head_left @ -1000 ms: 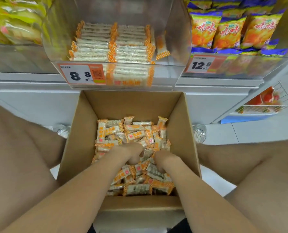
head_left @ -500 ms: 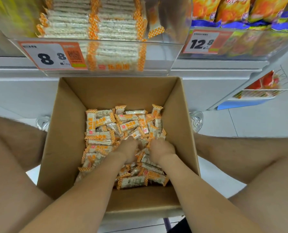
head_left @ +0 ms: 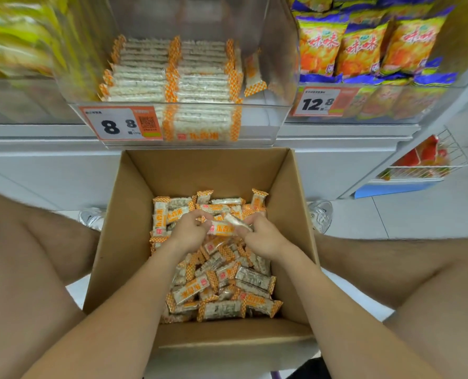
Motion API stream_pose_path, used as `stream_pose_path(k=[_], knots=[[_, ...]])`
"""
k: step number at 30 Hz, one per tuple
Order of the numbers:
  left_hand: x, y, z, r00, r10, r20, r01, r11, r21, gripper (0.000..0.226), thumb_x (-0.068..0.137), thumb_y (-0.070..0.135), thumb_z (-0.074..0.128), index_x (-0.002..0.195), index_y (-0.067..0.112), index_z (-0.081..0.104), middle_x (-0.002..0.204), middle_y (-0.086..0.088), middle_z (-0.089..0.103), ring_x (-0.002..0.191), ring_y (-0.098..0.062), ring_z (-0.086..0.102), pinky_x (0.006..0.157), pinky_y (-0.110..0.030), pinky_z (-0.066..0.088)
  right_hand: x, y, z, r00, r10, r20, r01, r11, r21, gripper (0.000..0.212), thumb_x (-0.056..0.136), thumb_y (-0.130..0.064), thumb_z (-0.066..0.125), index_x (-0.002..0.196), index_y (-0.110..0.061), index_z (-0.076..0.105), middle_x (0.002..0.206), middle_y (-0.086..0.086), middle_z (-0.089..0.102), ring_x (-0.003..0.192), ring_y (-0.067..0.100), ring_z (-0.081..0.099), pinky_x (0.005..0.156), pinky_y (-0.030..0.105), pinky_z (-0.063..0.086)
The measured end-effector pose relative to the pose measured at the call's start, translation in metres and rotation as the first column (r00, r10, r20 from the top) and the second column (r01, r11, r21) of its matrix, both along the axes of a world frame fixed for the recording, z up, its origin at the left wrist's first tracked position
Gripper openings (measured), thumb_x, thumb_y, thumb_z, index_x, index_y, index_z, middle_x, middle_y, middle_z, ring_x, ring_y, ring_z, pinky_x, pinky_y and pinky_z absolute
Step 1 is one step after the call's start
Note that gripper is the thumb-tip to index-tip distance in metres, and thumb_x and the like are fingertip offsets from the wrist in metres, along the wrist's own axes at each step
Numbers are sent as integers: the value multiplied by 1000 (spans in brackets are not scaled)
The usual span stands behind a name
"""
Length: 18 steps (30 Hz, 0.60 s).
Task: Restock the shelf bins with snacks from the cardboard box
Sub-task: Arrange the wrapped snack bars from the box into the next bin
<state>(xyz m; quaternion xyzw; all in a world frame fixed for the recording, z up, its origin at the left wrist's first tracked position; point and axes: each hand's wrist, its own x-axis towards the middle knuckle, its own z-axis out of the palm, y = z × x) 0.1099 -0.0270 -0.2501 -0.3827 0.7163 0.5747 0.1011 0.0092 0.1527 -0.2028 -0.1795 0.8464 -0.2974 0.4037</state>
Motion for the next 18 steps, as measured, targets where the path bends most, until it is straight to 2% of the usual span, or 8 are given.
stream_pose_path(k=[2,3,5,8,10,12,14,18], knots=[[-1,-6,14,999,40,-7,-40,999,33,19,106,15,54,111,25,70,101,-12,70,72,-26,66,62,-31,42,-6,0,7,998,60,-32,-63,995,-73,39,111,-31,47,76,-15,44,64,3,39,55,16,37,63,34,36],[-2,-7,21,998,67,-10,-66,996,64,23,104,12,53,110,24,72,111,-13,71,76,-28,68,63,-31,43,-8,0,9,995,74,-62,-80,992,-102,40,111,-30,48,73,-17,46,63,6,41,55,19,39,64,36,37],[-3,-11,37,991,127,-30,-122,984,133,29,102,8,49,108,18,75,113,-17,69,71,-25,61,61,-31,42,-9,-1,13,985,88,-146,-110,983,-145,23,109,-31,53,97,-16,65,80,17,66,74,29,62,72,43,50],[-5,-15,60,977,204,-69,-182,954,237,21,97,29,61,101,18,78,97,-13,61,64,-21,52,61,-33,39,-8,-2,16,956,92,-279,-146,973,-179,23,106,-31,58,123,-18,66,101,9,74,95,25,68,85,40,52],[-2,-14,84,989,78,-129,-56,985,163,26,90,44,77,104,22,76,95,-5,70,70,-22,63,63,-33,47,-4,-4,22,921,80,-382,-175,960,-220,23,105,-36,57,124,-26,67,105,-2,66,97,10,59,88,34,48],[3,-13,106,985,-57,-163,66,997,48,32,85,37,87,112,24,73,98,1,79,87,-16,75,79,-33,59,-1,-6,29,899,92,-428,-213,945,-246,22,105,-44,53,123,-36,64,110,-7,56,100,1,51,89,29,44],[4,-14,129,972,-139,-190,135,990,-33,34,85,29,88,115,24,71,102,3,80,94,-11,76,93,-37,60,2,-7,45,872,115,-476,-252,939,-233,21,105,-47,50,121,-38,61,114,-12,53,104,1,47,91,28,40],[2,-18,185,919,-303,-251,274,951,-146,30,91,25,83,118,24,70,105,4,79,97,-17,76,94,-41,60,6,-2,102,850,87,-520,-297,894,-335,24,94,-34,57,118,-36,58,107,-20,62,105,4,54,88,27,46]])
